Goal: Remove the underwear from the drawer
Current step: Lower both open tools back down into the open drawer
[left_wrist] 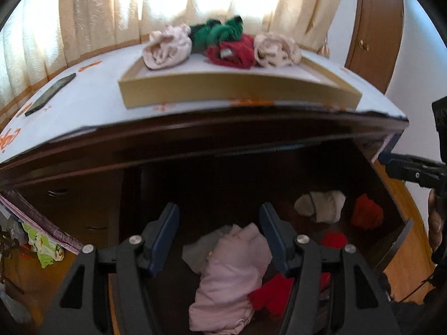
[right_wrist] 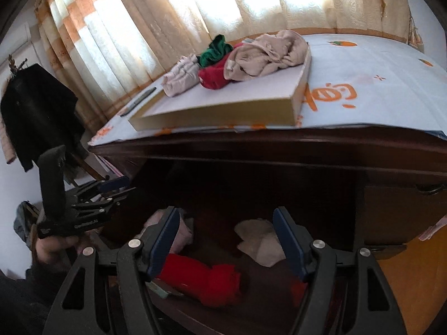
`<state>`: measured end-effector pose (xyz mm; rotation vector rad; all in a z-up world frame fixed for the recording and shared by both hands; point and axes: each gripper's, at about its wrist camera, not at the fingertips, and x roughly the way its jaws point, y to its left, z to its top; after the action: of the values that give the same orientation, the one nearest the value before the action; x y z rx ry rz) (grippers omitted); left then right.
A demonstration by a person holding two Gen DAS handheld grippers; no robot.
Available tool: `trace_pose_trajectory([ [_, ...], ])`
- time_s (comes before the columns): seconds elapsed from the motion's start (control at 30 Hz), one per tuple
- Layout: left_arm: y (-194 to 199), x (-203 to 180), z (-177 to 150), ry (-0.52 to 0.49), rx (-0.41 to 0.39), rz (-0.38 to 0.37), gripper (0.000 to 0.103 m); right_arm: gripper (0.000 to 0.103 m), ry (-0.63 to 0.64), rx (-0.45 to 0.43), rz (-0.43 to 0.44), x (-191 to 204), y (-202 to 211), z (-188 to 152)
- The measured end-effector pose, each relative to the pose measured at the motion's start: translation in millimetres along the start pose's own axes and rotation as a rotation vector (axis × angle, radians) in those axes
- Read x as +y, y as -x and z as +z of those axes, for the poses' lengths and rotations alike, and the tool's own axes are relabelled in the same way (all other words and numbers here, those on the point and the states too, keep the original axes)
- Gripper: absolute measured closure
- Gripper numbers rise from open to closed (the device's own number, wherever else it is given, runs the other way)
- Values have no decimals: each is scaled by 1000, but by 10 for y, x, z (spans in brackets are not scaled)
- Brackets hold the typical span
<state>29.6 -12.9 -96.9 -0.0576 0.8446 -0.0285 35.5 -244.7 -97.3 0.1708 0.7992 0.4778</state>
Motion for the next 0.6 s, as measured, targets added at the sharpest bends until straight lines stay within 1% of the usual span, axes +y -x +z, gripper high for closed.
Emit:
trace_pose_trajectory([
  [0.4,-166,-32,-90,-20,67,11,41,32,-4,39,-51,-164,-146,-222],
  [0.5,-203,-48,-109,-30,81,13,37,32,2,46,-76,-216,-160,-251],
  [0.6,-226,-60,-125,-32,87,15,37,32,21,46,-112,-239,-161,-278],
])
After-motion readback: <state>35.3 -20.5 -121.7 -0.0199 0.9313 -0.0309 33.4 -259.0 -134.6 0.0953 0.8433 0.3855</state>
